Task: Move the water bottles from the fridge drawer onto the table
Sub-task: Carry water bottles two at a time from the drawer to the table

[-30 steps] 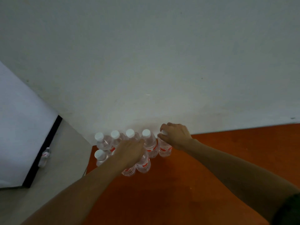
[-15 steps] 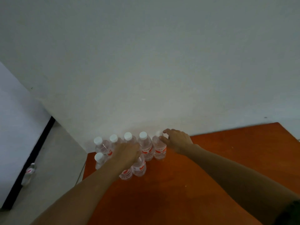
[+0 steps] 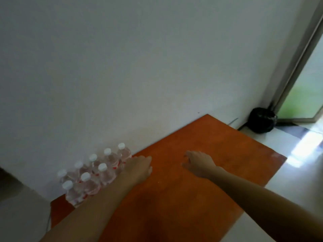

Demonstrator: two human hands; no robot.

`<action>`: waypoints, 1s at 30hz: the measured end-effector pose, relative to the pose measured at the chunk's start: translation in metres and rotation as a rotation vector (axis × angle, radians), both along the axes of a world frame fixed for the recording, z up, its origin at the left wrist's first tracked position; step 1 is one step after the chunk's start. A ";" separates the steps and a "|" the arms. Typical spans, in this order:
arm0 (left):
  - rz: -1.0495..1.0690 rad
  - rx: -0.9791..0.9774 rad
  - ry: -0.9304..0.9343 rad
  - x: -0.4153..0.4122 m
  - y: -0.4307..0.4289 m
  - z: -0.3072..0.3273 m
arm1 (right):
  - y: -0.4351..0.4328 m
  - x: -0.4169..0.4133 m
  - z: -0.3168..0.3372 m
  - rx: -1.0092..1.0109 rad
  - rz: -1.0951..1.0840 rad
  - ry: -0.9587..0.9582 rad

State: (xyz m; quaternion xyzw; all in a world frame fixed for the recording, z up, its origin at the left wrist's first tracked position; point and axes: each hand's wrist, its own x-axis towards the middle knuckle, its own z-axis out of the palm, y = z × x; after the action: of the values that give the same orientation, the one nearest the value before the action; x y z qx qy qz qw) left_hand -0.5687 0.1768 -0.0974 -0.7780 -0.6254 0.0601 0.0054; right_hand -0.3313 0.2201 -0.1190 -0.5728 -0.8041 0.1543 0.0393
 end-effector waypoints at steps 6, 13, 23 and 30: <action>-0.257 0.010 0.067 0.159 0.005 0.025 | -0.056 0.158 0.022 0.054 -0.309 0.026; -0.493 -0.001 -0.017 0.387 -0.005 0.029 | -0.134 0.370 0.036 0.077 -0.565 -0.020; -0.854 -0.045 -0.028 0.698 -0.064 0.012 | -0.275 0.646 0.027 0.061 -1.000 0.011; -1.073 -0.101 -0.001 0.881 -0.084 -0.007 | -0.343 0.775 0.007 0.011 -1.241 0.020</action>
State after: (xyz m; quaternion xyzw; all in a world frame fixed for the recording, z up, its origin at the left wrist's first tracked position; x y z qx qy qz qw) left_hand 0.3120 0.0928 -0.1041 -0.9875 -0.1363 0.0787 -0.0024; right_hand 0.4434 -0.1227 -0.1116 -0.9319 -0.3215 0.1040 0.1320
